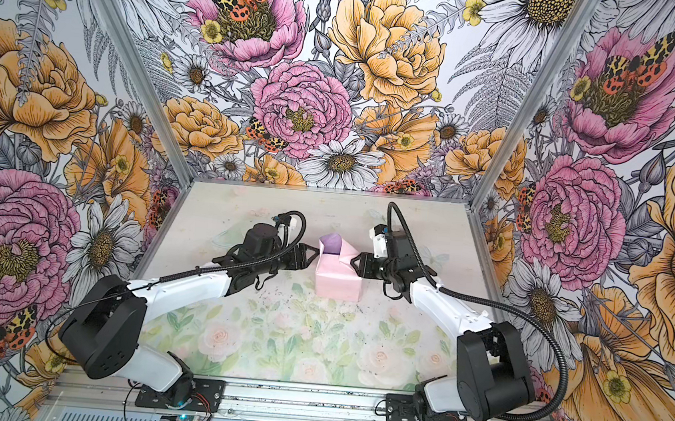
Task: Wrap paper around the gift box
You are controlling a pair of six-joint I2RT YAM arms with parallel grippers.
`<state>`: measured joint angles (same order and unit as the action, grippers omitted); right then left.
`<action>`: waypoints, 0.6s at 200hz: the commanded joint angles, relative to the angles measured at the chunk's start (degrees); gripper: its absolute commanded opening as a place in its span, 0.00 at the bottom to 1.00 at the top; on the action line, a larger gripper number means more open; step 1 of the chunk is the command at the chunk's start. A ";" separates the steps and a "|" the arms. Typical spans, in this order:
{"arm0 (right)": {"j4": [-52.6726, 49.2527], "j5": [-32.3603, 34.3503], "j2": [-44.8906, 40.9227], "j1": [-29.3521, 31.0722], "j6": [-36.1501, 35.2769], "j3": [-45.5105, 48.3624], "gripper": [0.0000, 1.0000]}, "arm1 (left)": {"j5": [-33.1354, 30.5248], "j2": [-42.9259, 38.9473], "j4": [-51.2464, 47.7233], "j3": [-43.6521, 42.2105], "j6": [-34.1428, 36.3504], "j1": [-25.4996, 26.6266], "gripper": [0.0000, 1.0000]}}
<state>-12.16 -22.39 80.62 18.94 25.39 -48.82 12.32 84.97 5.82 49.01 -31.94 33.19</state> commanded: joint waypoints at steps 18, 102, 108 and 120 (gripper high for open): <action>-4.96 1.03 -0.46 0.05 -1.44 1.97 0.46 | 1.12 -1.67 -0.99 -0.31 3.03 -2.83 0.66; -4.93 0.29 0.15 0.06 -1.63 2.33 0.46 | 3.24 4.34 1.26 3.87 2.00 1.56 0.66; -4.89 0.08 0.28 0.05 -1.63 2.40 0.46 | 3.26 4.70 1.57 3.90 1.90 1.89 0.66; -4.91 -0.20 0.24 0.06 -1.71 2.41 0.47 | 3.31 5.35 2.07 3.90 1.60 2.51 0.66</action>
<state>-11.94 -22.83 80.44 18.94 25.36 -48.47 14.04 89.12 5.82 51.44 -30.06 34.37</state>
